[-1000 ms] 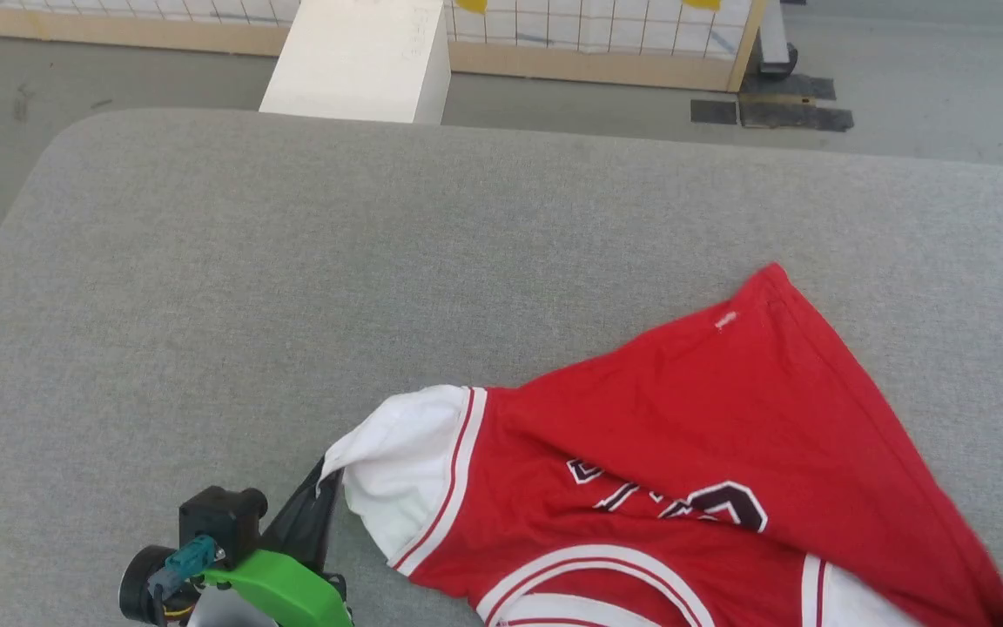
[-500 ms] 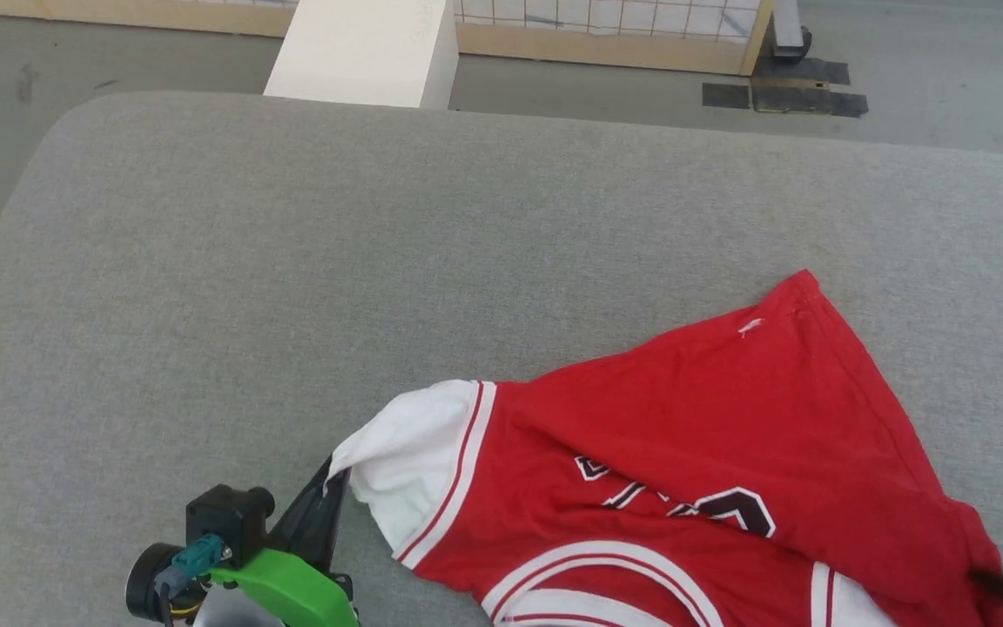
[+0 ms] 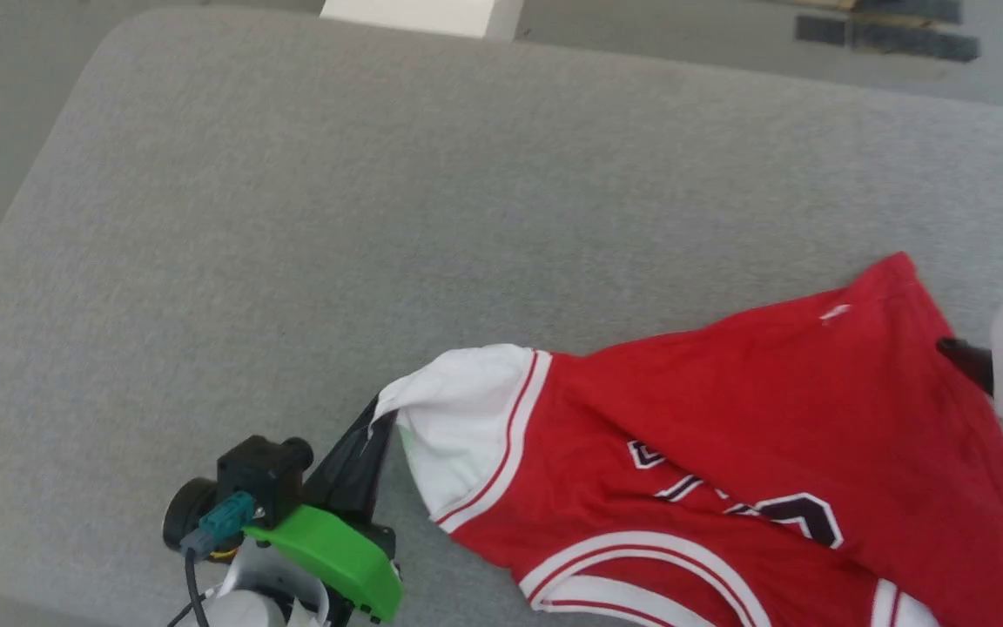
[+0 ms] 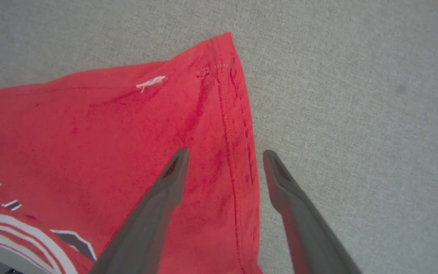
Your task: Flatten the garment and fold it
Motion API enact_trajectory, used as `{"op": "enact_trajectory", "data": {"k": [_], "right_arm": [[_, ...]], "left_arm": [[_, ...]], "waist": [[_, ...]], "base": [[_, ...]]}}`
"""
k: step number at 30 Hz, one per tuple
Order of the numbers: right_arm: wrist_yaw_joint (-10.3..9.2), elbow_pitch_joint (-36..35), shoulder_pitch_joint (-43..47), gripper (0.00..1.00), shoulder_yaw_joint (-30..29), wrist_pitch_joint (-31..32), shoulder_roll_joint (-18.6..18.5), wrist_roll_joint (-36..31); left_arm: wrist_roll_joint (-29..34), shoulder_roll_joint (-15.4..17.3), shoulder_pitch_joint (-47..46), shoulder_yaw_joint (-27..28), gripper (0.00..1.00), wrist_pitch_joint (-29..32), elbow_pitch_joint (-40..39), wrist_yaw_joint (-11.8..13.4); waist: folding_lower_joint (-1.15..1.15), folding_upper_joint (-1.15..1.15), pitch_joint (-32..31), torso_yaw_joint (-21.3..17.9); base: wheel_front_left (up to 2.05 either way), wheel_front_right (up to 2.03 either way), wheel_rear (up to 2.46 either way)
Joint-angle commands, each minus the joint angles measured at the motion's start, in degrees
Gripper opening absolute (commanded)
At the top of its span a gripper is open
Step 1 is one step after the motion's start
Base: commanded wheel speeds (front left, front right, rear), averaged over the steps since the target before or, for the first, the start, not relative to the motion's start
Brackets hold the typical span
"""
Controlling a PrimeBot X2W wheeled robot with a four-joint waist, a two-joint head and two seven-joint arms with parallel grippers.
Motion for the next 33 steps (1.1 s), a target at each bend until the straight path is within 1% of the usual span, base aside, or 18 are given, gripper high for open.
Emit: {"op": "enact_trajectory", "data": {"k": [1, 5, 9, 18, 19, 20, 21, 26, 29, 33], "right_arm": [[-0.09, 2.11, -2.41, 1.00, 0.92, -0.64, -0.37, -1.26], [-0.09, 8.05, -6.69, 1.00, 2.87, -1.52, -1.35, -4.48], [-0.09, 13.51, -9.01, 1.00, 4.29, -2.01, -2.33, -6.42], [-0.09, 20.88, -7.58, 1.00, 8.44, -3.04, -3.18, -5.70], [-0.09, 21.27, -7.02, 0.42, 9.48, -2.78, -3.64, -5.49], [-0.09, 21.47, -6.68, 0.12, 10.09, -2.68, -3.90, -5.18], [-0.09, 21.62, -6.40, 0.00, 10.67, -2.64, -4.15, -4.72], [-0.09, 21.57, -6.67, 0.00, 12.22, -5.10, -4.60, -3.15], [-0.09, 21.20, -7.90, 0.00, 12.24, -8.69, -4.63, -2.17], [-0.09, 20.08, -9.60, 0.00, 12.20, -13.15, -4.88, -1.16]], "left_arm": [[0.57, -0.47, -1.07, -0.24, 0.00, -0.06, -0.25, -0.25], [0.80, -1.31, -1.94, -1.05, 0.00, -0.16, -0.16, -0.54], [0.82, -2.26, -2.69, -1.94, 0.00, -0.55, 0.75, -1.19], [0.46, -3.68, -3.81, -3.07, 0.00, -1.15, 3.05, -2.13], [0.37, -3.68, -3.96, -2.97, 0.00, -1.26, 3.30, -2.15], [0.30, -3.64, -4.06, -2.87, 0.00, -1.32, 3.46, -2.17], [0.22, -3.56, -4.14, -2.73, 0.00, -1.38, 3.62, -2.15], [0.20, -3.03, -4.27, -2.35, 0.00, -1.48, 3.93, -1.88], [-0.08, -2.66, -4.46, -1.63, 0.00, -1.75, 3.77, -1.60], [-0.13, -1.01, -4.59, 0.27, 0.00, -2.00, 2.99, -0.57]], "waist": [[0.00, 0.00, 3.81, 3.85], [0.00, 0.00, 5.74, 5.75], [0.00, 0.00, 7.02, 7.12], [0.00, 0.00, 7.98, 8.39], [0.00, 0.00, 7.91, 8.44], [0.00, 0.00, 7.85, 8.42], [0.00, 0.00, 7.77, 8.33], [0.00, 0.00, 6.74, 7.27], [0.00, 0.00, 5.50, 6.43], [0.00, 0.00, 2.81, 4.82]], "base": [[0.00, 0.00, 0.00], [0.00, 0.00, 0.00], [0.00, 0.00, 0.00], [0.00, 0.00, 0.00], [0.00, 0.00, 0.00], [0.00, 0.00, 0.00], [0.00, 0.00, 0.00], [0.00, 0.00, 0.00], [0.00, 0.00, 0.00], [0.00, 0.00, 0.00]]}}
